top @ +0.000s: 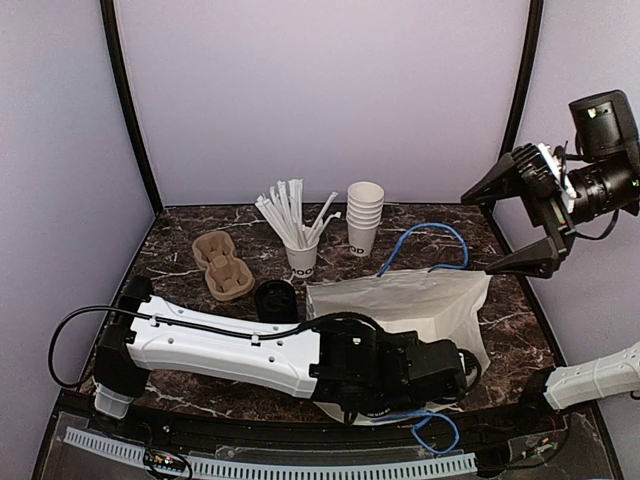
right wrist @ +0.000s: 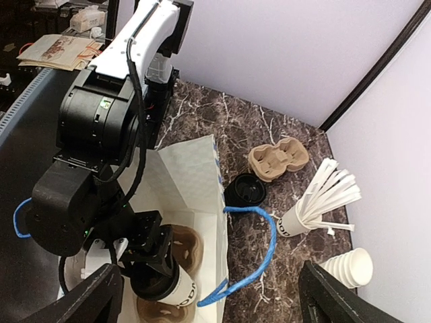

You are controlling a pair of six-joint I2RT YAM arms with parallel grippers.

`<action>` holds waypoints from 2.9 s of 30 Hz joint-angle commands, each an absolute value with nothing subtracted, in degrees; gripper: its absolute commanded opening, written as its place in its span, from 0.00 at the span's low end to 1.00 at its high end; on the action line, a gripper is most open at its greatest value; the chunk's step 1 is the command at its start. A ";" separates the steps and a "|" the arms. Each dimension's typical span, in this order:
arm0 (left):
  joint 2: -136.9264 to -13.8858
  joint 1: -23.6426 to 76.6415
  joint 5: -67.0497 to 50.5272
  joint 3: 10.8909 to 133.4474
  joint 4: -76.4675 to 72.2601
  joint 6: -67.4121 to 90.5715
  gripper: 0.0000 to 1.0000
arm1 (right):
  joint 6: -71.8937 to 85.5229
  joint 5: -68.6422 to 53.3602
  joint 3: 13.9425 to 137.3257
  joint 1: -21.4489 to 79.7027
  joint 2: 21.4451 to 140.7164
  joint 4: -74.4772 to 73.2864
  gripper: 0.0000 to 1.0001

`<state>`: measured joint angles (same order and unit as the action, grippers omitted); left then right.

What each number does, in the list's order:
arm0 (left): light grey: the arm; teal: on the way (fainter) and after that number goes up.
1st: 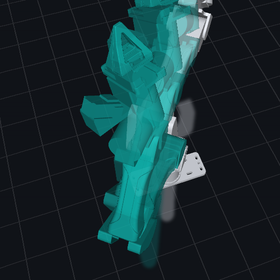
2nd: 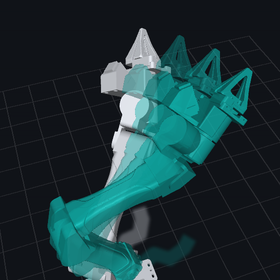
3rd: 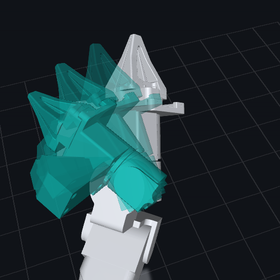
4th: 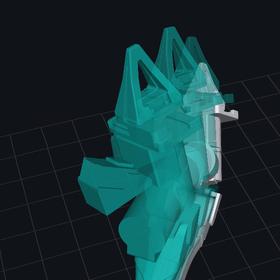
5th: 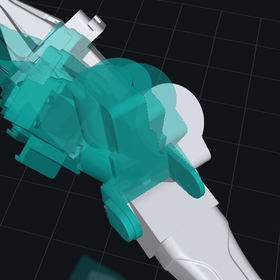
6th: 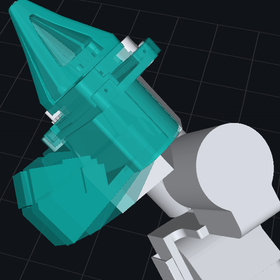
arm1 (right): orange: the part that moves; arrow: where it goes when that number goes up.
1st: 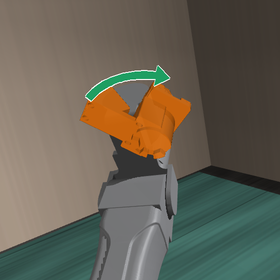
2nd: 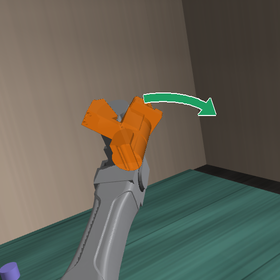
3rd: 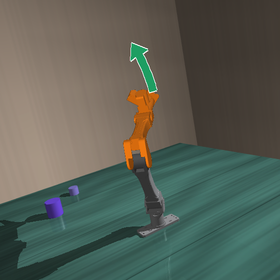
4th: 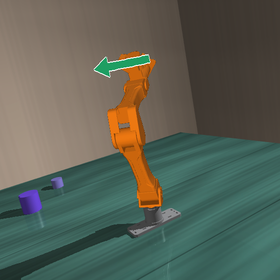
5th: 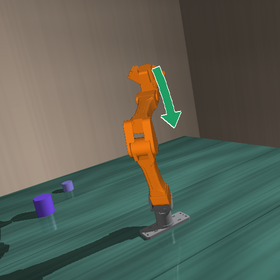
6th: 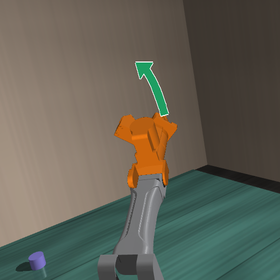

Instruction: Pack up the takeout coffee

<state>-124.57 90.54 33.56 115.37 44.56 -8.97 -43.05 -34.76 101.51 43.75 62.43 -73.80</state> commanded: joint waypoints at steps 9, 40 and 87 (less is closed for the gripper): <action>-121.29 94.41 39.45 106.47 45.24 -6.14 0.11 | -40.33 -27.44 89.24 40.94 63.46 -66.96 0.88; -120.28 88.31 52.49 108.98 36.30 -3.28 0.11 | -37.71 -19.08 79.36 42.97 59.22 -52.06 0.00; -120.13 81.58 34.17 110.43 33.69 -7.05 0.10 | -39.02 -23.00 75.50 45.88 58.55 -55.23 0.00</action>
